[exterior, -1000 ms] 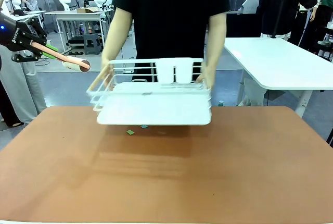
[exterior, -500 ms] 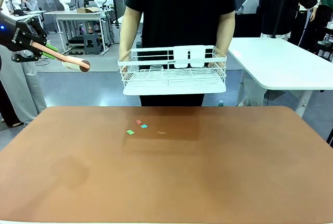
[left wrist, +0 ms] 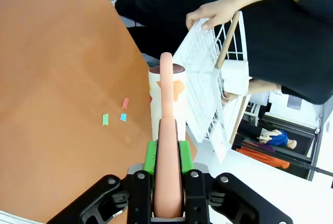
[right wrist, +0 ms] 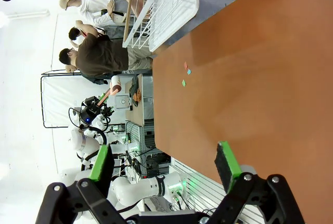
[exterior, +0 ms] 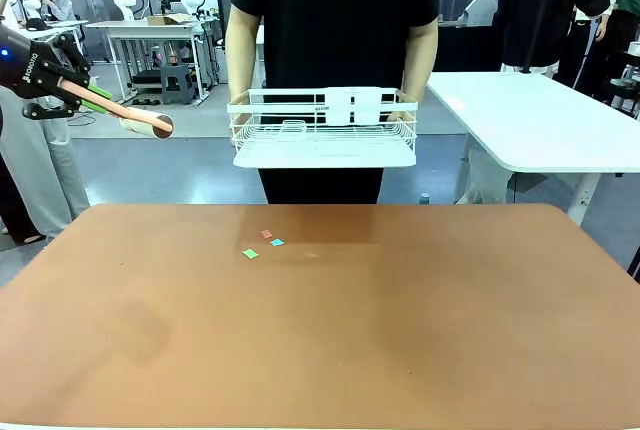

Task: Clean the table.
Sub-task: Clean the table with the Lint Roller when the human lifts the Dish drying rack.

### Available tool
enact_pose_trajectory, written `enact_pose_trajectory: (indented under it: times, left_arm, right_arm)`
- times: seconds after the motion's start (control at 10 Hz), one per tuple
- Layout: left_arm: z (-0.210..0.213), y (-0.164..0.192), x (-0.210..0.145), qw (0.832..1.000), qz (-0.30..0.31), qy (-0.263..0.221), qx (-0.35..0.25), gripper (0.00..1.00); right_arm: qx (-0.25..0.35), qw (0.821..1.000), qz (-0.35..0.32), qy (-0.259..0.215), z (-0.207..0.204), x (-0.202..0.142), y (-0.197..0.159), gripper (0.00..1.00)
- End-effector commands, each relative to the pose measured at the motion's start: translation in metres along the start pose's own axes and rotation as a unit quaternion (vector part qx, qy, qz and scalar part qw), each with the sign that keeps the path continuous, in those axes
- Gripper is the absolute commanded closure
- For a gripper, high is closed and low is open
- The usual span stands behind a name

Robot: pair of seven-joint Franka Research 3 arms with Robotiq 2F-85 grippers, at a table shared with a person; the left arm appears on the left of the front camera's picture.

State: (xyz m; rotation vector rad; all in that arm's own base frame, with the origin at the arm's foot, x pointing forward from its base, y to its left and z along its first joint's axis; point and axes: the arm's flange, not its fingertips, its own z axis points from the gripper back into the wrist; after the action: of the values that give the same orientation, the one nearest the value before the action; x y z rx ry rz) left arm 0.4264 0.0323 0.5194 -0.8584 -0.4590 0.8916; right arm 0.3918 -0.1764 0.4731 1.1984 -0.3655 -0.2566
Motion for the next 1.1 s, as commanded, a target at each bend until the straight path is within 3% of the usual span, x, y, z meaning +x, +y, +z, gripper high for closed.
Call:
enact_pose_trajectory:
  times: [0.0, 0.1, 0.2, 0.3, 0.4, 0.6, 0.8, 1.0]
  left_arm:
    - [0.001, -0.016, 0.007, 0.997, -0.068, 0.024, 0.011, 0.79]
    - [-0.006, -0.032, 0.016, 0.991, -0.115, 0.064, 0.040, 0.79]
    - [-0.023, -0.041, 0.026, 0.964, -0.176, 0.169, 0.105, 0.79]
    - [-0.043, -0.042, 0.038, 0.936, -0.246, 0.211, 0.137, 0.79]
    - [-0.064, -0.037, 0.045, 0.909, -0.317, 0.240, 0.127, 0.79]
    - [-0.101, -0.010, 0.041, 0.861, -0.434, 0.230, 0.129, 0.79]
    - [-0.127, 0.006, 0.042, 0.857, -0.459, 0.205, 0.109, 0.79]
    - [-0.145, 0.011, 0.054, 0.874, -0.422, 0.211, 0.114, 0.79]
  right_arm:
    - [0.005, 1.000, 0.004, 0.002, 0.001, -0.001, 0.002, 0.00]
    - [0.005, 1.000, 0.004, 0.002, 0.001, -0.001, 0.002, 0.00]
    - [0.005, 1.000, 0.004, 0.002, 0.001, -0.001, 0.002, 0.00]
    - [0.005, 1.000, 0.004, 0.002, 0.001, -0.001, 0.002, 0.00]
    - [0.005, 1.000, 0.004, 0.002, 0.001, -0.001, 0.002, 0.00]
    - [0.005, 1.000, 0.004, 0.002, 0.001, -0.001, 0.002, 0.00]
    - [0.005, 1.000, 0.004, 0.002, 0.001, -0.001, 0.002, 0.00]
    - [0.005, 1.000, 0.004, 0.002, 0.001, -0.001, 0.002, 0.00]
